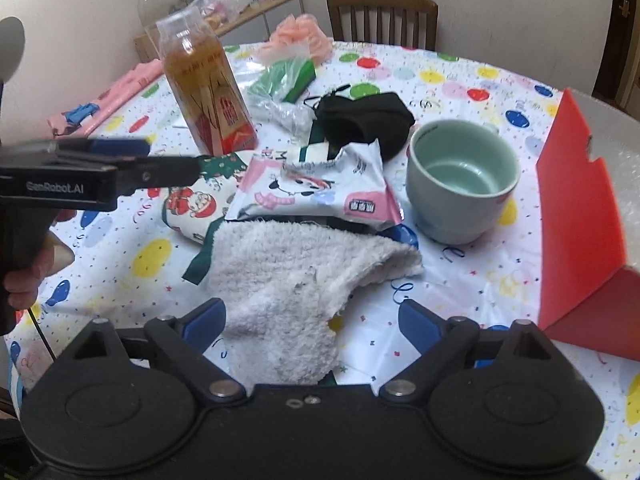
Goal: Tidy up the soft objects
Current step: 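Grasp the grey towel with the right gripper while the left gripper grasps the panda snack bag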
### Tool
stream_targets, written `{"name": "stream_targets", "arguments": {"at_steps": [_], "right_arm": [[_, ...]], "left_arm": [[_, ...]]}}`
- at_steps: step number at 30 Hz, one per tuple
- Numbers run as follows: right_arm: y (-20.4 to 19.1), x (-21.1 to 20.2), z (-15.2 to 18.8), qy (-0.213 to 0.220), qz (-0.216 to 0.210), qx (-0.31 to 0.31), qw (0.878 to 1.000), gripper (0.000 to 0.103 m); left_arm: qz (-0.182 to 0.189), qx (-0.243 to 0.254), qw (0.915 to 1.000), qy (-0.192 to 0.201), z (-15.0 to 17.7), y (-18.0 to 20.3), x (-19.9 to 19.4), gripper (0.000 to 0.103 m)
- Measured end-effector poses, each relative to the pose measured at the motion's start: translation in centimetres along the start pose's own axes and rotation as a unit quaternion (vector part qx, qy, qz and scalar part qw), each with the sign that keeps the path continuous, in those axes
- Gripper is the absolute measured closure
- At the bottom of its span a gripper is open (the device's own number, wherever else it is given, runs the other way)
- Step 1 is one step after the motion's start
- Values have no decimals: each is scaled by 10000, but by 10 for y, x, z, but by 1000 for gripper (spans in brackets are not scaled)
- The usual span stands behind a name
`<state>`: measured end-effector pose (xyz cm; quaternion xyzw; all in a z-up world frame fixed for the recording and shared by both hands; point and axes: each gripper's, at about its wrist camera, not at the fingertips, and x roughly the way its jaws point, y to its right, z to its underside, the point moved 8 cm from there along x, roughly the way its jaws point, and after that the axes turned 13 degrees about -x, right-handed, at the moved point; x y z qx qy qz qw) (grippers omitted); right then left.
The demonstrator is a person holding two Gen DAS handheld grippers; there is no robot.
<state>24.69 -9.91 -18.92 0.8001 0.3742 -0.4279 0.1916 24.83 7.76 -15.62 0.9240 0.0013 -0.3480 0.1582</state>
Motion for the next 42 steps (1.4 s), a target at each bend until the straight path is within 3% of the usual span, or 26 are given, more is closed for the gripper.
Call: {"name": "stream_targets", "arguments": {"at_steps": [10,15,22,27,30,32,34,38,42], "right_arm": [[-4,22,2,-193,-35,15,9998,15],[-4,26,2,-214,-90,42,9997,17],[-4,33,2,-243,-172,59,9995,19],[-4,36,3,-269,-220,75,9994,25],[-5,39,5,-314,-253,66,9992,32],[-7,43,5,-359,-318,46,9988,44],[-8,43,6,-356,-291,-11,9989,48],[-10,42,6,-340,-363,-6,9988,72],[-12,38,6,-304,-345,-47,9989,86]], "left_arm": [[532,1021,9913,-633,4,51,63,0],[531,1081,9882,-944,3,50,92,0],[674,1569,9766,-1306,11,55,116,0],[698,1535,9758,-1392,13,54,124,0],[723,1516,9764,-1360,13,54,124,5],[747,1470,9772,-1337,12,54,123,11],[726,1437,9781,-1316,11,53,122,18],[562,1525,9784,-1281,11,49,121,31],[489,1373,9816,-1235,6,47,118,37]]}}
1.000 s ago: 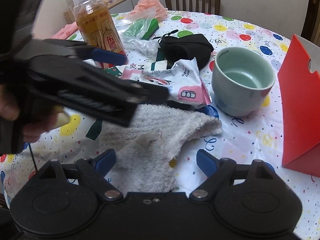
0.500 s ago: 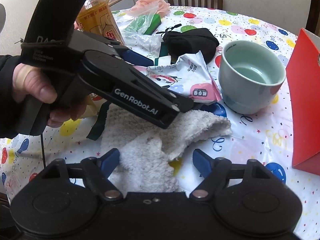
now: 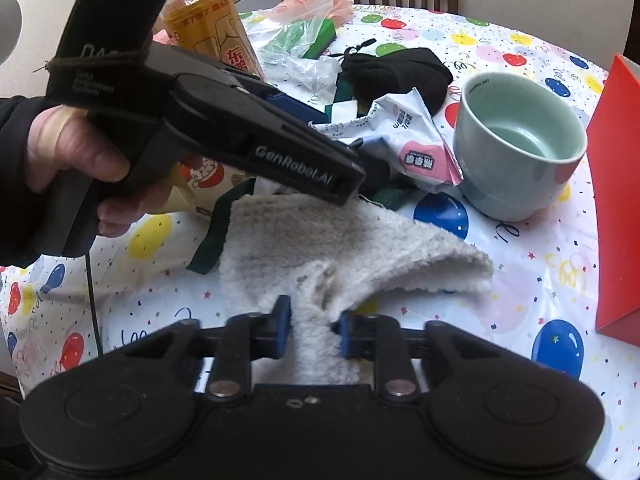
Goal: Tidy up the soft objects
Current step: 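Grasp the grey towel with the right gripper while the left gripper grasps the panda snack bag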
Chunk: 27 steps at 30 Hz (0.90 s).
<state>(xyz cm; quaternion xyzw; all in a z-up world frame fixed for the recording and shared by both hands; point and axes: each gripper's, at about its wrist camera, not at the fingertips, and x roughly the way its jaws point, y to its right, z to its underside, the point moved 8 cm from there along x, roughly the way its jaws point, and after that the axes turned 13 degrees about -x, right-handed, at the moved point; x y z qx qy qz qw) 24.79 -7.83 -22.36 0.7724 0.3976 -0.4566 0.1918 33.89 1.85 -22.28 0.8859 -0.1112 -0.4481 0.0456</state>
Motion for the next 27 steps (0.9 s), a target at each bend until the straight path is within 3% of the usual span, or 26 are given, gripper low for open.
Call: {"name": "stream_targets", "arguments": {"at_steps": [5,17,27], "right_arm": [[0,-14,2,154,82,31,9998,93],[4,-77,6,701,308,154,9969,94],[20,-148,7,1335,675,112,9887,94]], "left_arm": [[-83,-187,9996,191,-4,-3,-14,40],[-141,-740,9956,550,-7,1,-73,40],[-256,-940,9922,777,-8,26,-122,40]]}}
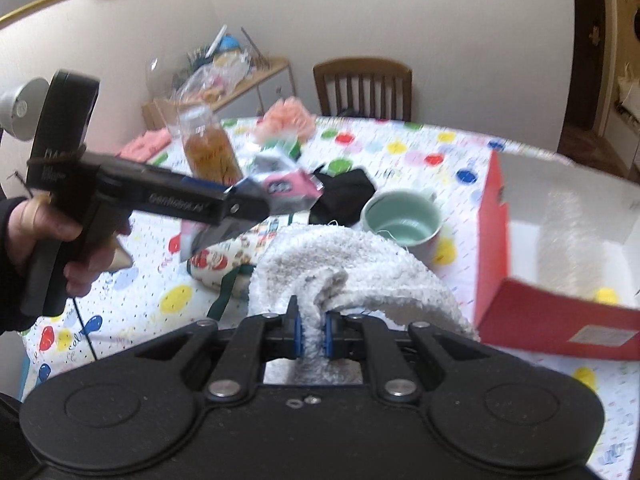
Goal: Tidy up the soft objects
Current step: 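Carry the towel and snack bag over the shoebox with both grippers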
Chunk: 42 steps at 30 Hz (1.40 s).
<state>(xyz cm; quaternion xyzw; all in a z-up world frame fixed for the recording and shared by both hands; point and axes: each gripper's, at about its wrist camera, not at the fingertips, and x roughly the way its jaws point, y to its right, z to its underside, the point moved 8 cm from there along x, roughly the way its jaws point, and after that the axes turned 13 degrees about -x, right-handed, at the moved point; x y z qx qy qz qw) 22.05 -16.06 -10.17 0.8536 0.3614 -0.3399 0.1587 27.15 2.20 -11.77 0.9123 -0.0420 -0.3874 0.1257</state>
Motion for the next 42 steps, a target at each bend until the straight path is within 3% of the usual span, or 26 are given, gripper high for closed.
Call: {"name": "stream_targets", "arguments": {"at_steps": [9,19,31,42], "right_arm": [[40,-50,-13,392,178,-53,9991,94],[105,-89,-20,732,348,-85,9967,94],[184,-106,-12,846,553,-164,9947,94],[254,-94,0,737,766,-93,9943,94]], "left_arm": [[-56,7,9999,132,-10,43,-27,40],[28,35,9996,285,-20,111,-30,40],[-58,188,9993,326,-32,190,2,40],[-239,400,9987,193,-33,245,48,40]]}}
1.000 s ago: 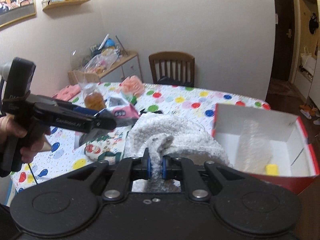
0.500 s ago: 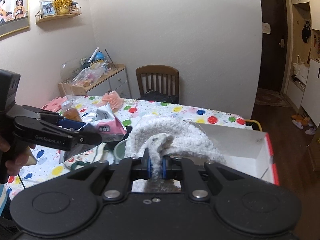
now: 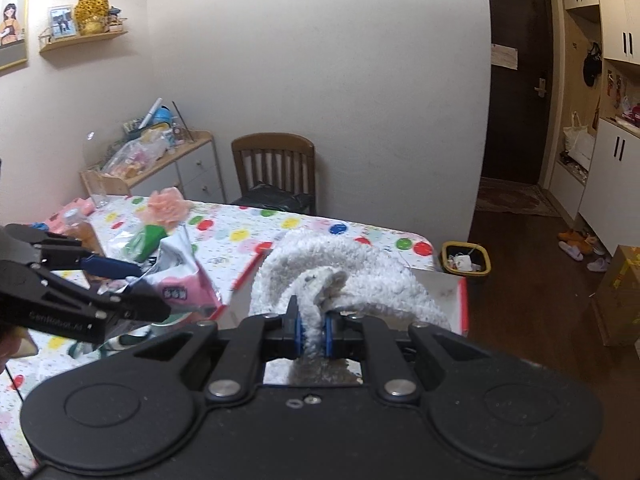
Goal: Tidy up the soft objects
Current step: 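Carry the towel and snack bag over the shoebox with both grippers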
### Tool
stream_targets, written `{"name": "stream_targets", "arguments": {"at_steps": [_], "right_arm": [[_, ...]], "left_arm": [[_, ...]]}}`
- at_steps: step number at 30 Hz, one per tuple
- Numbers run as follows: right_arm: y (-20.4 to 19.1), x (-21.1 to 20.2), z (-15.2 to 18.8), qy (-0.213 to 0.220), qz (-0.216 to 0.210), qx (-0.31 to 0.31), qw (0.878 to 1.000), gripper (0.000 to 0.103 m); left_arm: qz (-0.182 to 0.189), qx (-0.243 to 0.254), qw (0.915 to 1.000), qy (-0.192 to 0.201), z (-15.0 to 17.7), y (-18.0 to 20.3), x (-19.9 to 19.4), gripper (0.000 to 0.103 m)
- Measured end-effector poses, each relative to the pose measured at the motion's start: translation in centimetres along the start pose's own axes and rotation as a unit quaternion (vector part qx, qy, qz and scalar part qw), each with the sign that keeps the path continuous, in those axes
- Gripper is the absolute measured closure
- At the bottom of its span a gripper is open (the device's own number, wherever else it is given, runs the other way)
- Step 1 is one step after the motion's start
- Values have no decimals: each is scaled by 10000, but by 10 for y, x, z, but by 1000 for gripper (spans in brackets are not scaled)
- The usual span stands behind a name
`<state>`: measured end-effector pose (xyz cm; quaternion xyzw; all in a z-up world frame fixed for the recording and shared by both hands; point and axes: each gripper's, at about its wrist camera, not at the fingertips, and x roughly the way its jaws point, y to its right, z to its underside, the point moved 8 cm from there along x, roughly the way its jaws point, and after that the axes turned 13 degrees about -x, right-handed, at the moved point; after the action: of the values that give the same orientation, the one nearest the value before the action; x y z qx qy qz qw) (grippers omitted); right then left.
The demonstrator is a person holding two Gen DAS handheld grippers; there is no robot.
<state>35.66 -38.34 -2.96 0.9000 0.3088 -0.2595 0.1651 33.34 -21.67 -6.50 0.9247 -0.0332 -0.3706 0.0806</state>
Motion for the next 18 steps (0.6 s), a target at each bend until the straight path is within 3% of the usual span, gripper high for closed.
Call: {"name": "stream_targets", "arguments": {"at_steps": [12,18], "right_arm": [[41,55,22,-472,-4,33,9989,94],[44,82,43,-787,-127,-42,9968,94]], "left_arm": [[-397,164,9988,-243,-10,34,67,40],[-699,-116,9963,-494,-12,30,108,40]]}}
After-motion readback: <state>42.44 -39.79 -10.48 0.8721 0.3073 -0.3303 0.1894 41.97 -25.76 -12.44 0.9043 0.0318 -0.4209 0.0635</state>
